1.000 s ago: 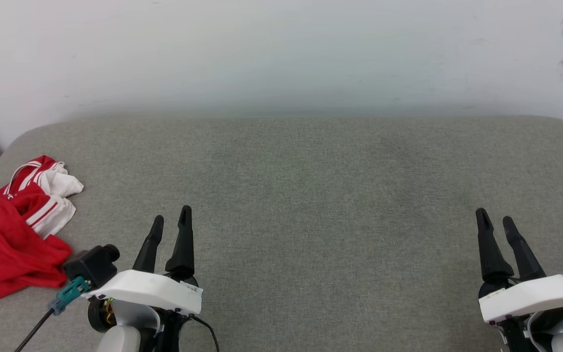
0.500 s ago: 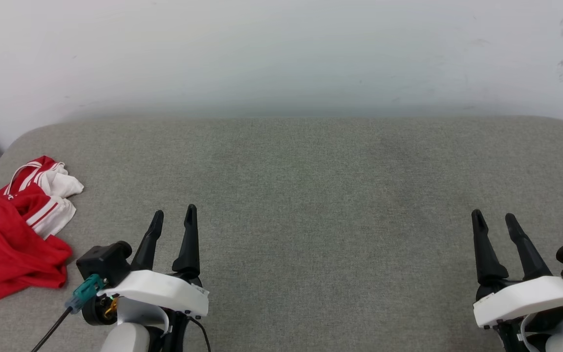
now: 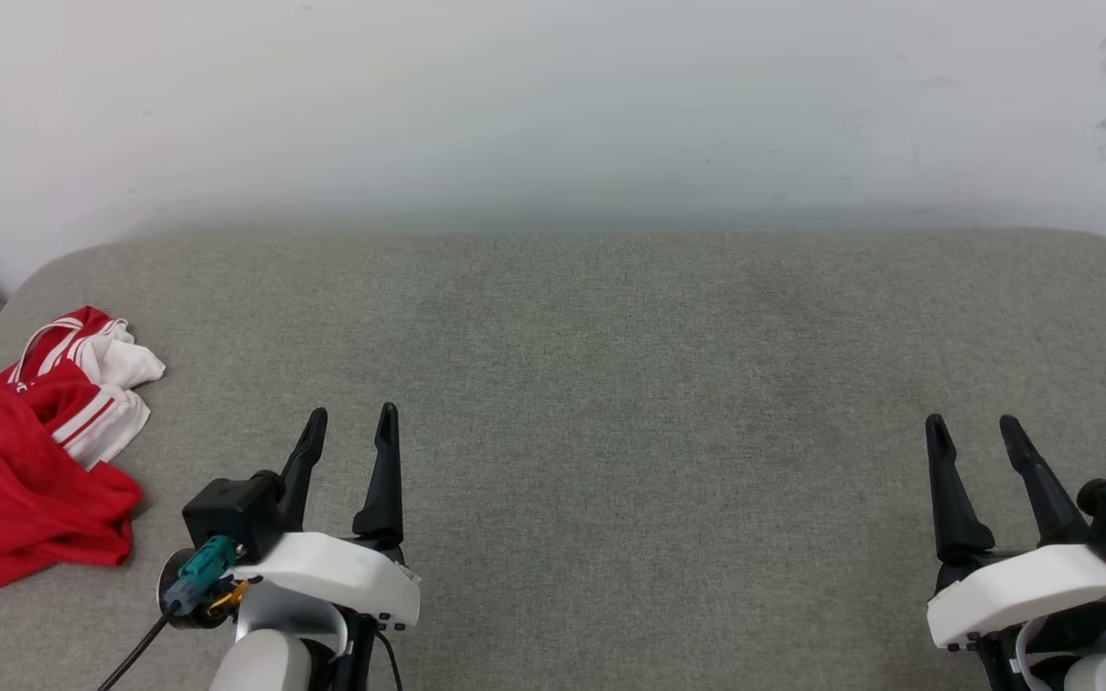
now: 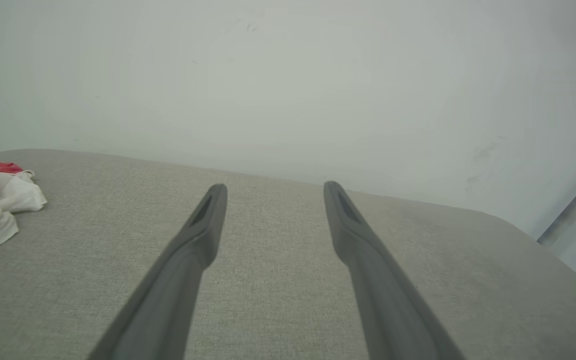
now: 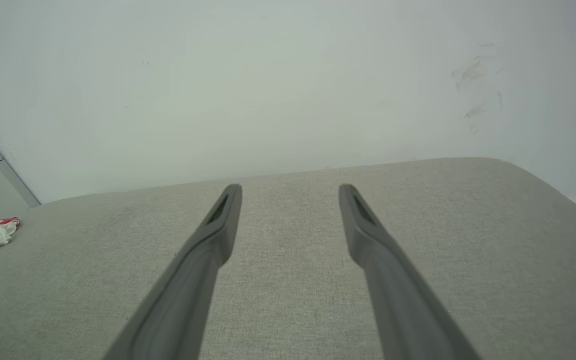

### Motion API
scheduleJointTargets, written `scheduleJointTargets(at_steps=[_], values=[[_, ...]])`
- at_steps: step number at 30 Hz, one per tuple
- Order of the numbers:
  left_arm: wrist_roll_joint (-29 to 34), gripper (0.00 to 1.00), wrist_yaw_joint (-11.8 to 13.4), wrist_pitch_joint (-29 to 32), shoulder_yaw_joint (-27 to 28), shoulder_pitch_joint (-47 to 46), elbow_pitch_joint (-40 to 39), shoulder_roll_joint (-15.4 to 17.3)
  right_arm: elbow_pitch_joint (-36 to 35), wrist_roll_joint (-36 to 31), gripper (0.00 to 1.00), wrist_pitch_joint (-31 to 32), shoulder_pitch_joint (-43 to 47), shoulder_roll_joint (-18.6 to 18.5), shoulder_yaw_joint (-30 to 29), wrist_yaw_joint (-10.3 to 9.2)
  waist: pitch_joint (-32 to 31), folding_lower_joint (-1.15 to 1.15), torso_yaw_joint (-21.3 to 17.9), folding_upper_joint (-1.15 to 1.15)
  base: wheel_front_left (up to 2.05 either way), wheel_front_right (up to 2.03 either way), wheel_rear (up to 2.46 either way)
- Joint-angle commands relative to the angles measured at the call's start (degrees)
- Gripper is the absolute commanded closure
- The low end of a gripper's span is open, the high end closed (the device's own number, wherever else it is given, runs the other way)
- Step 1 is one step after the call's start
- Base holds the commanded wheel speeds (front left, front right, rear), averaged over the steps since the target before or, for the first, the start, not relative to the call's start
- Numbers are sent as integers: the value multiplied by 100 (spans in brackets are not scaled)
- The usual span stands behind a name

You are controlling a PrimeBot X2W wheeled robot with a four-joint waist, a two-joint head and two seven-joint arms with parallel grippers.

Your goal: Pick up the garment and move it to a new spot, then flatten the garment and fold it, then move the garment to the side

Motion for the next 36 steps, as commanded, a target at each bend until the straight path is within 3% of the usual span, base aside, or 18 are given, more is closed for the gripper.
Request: scheduleJointTargets(at_steps=[1,15,36], values=[[155,0,42,-57,-21,-126,-15,14,-76,-165,0,-48,-15,17,-9,0,-1,0,1,0,0,0,0],[742,0,72,-230,-87,-168,202,-6,-82,-797,0,-166,-26,53,-65,0,-4,0,-9,0,0,0,0],[1270,0,84,-438,-93,-241,452,-70,88,-1192,0,-405,-90,63,-145,-1,-23,0,11,0,0,0,0]])
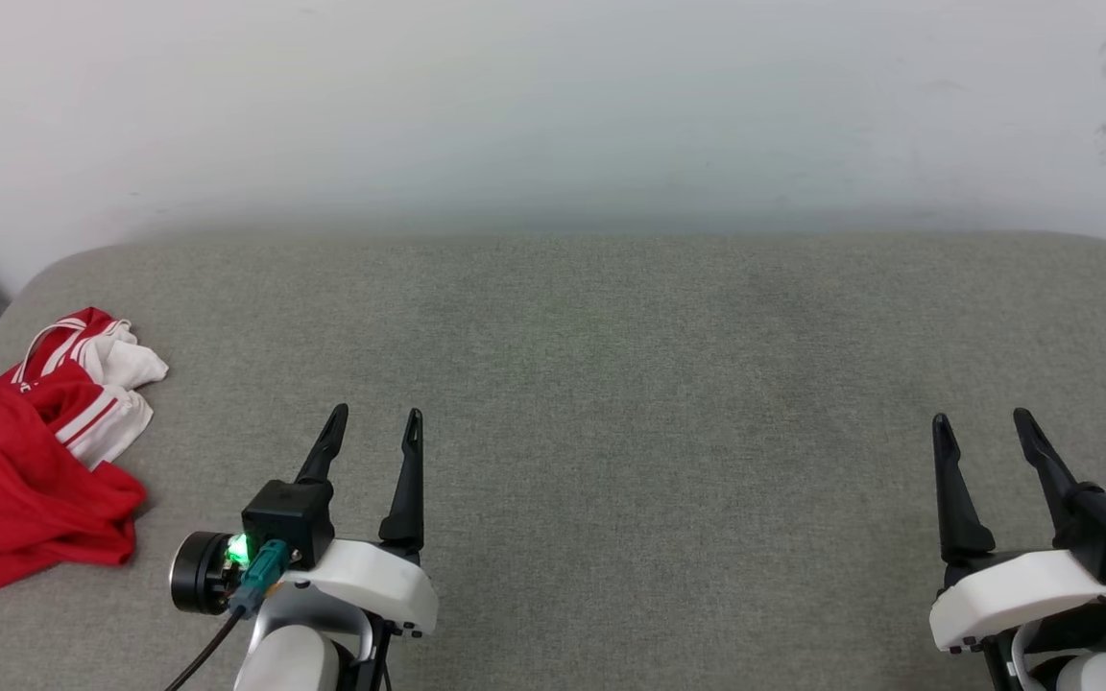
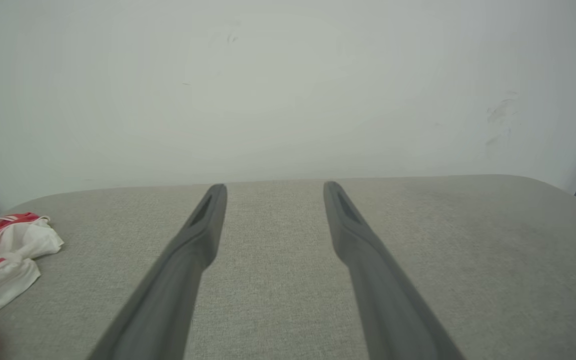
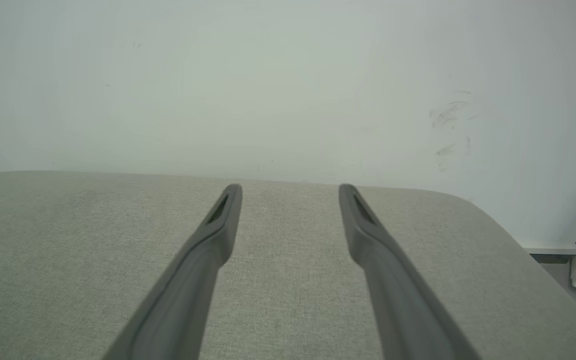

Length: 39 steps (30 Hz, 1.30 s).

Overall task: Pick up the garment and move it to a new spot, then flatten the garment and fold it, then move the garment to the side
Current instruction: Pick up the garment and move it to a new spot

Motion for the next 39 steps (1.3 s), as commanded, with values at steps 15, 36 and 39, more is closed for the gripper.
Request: scheduleJointTargets(at_steps=[15,36,39], values=[[34,0,111,-55,44,-188,32,-36,-103,1,0,-56,-52,19,73,-2,117,0,957,0,0,0,0],[9,0,171,-55,598,82,-110,-10,-293,445,0,6,-126,15,588,-2,166,0,2816,0,0,0,0],[31,0,157,-55,627,86,-101,-13,-312,431,0,15,-139,15,609,-2,173,0,2872,0,0,0,0]])
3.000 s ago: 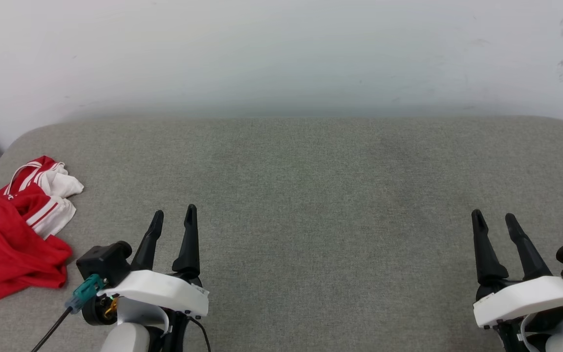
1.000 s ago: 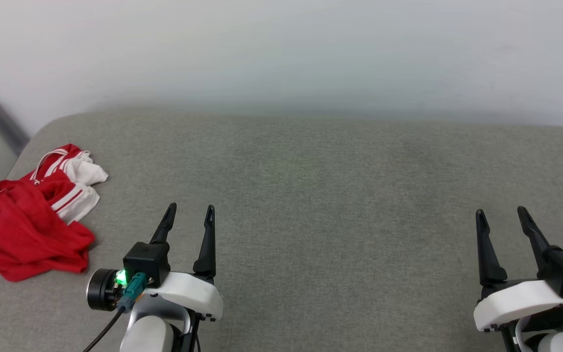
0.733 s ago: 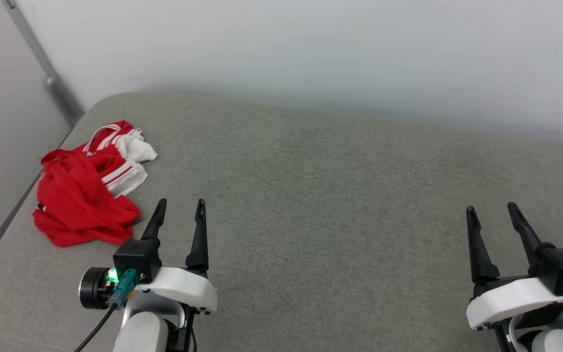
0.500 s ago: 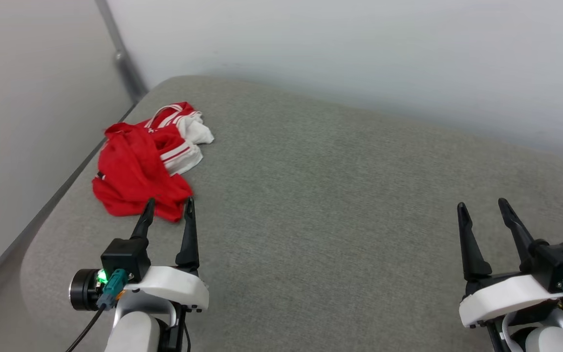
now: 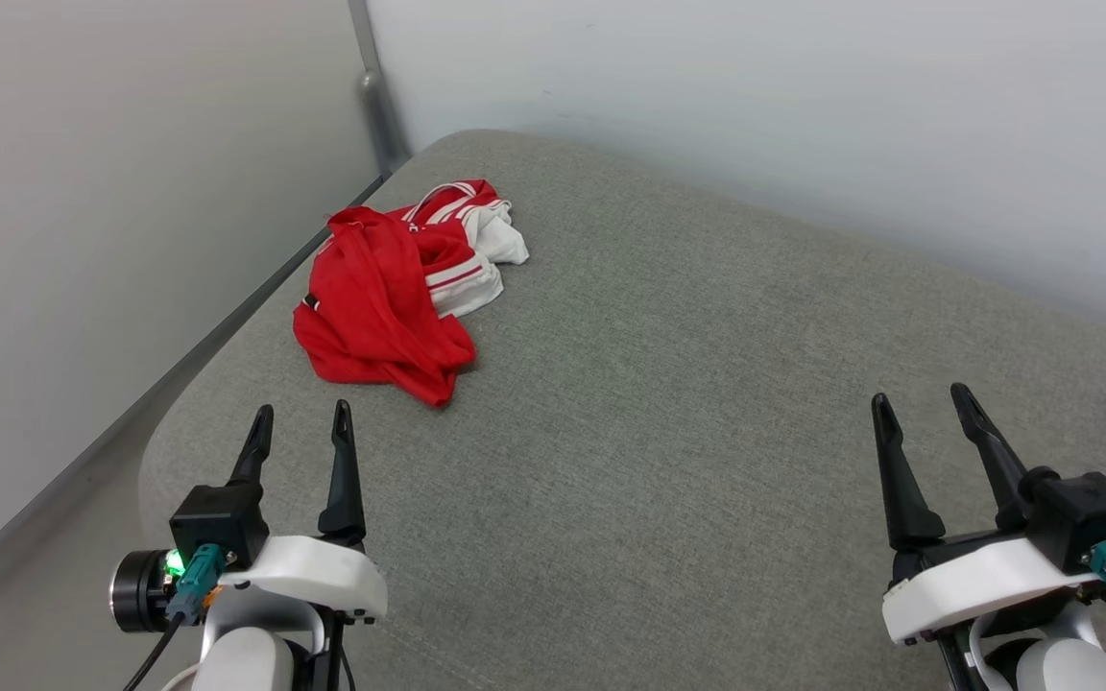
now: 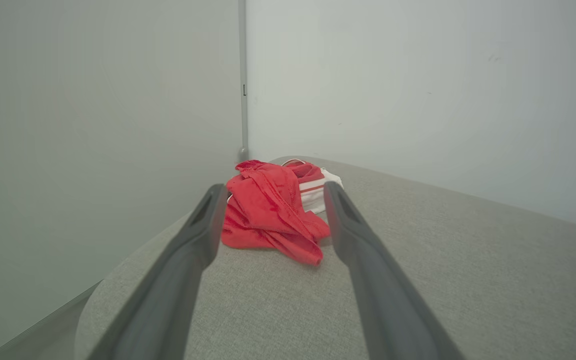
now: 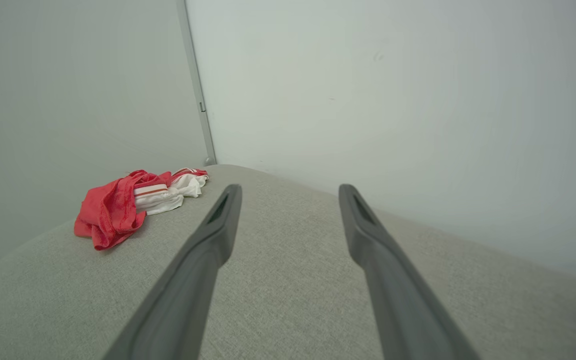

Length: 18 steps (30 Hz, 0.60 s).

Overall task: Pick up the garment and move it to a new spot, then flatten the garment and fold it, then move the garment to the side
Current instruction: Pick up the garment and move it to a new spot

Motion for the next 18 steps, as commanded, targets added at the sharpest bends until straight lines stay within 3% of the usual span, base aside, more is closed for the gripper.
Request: scheduleJointTargets(at_steps=[1,8,13,18], values=[[47,0,1,-13,7,21,-7,7,-42,9,0,13,-61,6,8,-2,10,0,25,0,0,0,0],[113,0,-57,-13,-39,-264,70,27,-120,-71,0,96,-123,6,51,-2,114,0,-28,0,0,0,0],[49,0,-164,17,-13,-954,199,145,-310,-208,0,236,-228,5,68,-2,414,0,-235,0,0,0,0],[-151,0,-231,577,175,-1975,310,436,-576,-415,0,387,-473,5,66,-2,955,0,-631,0,0,0,0]])
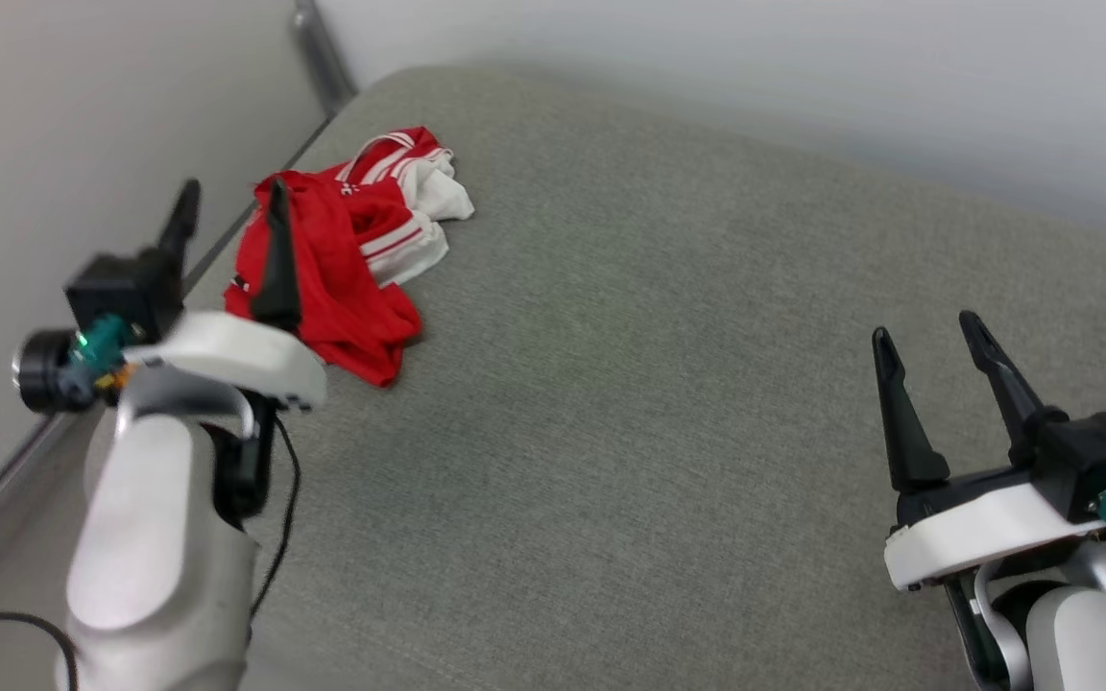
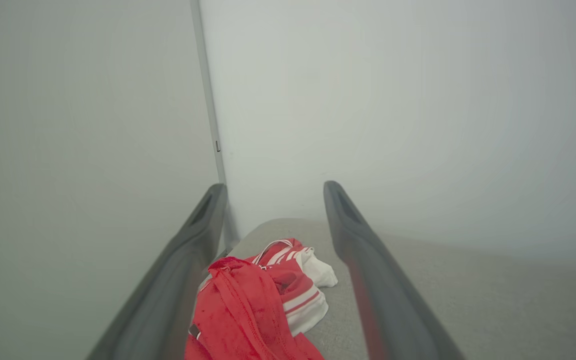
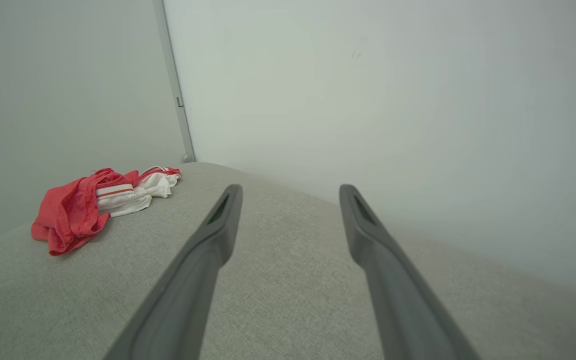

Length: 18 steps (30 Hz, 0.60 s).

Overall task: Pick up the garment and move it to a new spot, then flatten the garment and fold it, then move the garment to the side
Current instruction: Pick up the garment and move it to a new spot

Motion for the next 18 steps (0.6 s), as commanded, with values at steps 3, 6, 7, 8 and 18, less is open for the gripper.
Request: scheduleJointTargets(at_steps=[3,6,7,8,18], values=[[-135,0,-26,738,164,-727,125,343,-184,-62,0,79,-312,-1,22,-2,726,0,-571,0,0,0,0],[-235,0,-58,1487,220,-1216,177,563,-307,-75,0,104,-499,-115,5,-2,1122,0,-799,0,0,0,0],[-270,0,-66,1736,240,-1350,221,644,-330,-52,0,101,-548,-143,-8,-2,1233,0,-862,0,0,0,0],[-324,0,-84,2008,273,-1463,275,739,-364,-81,0,96,-616,-193,-11,-2,1350,0,-927,0,0,0,0],[-826,0,-145,4203,647,-1900,1281,1528,-396,34,0,-30,-1044,-326,-46,-2,2080,0,-1325,0,0,0,0]])
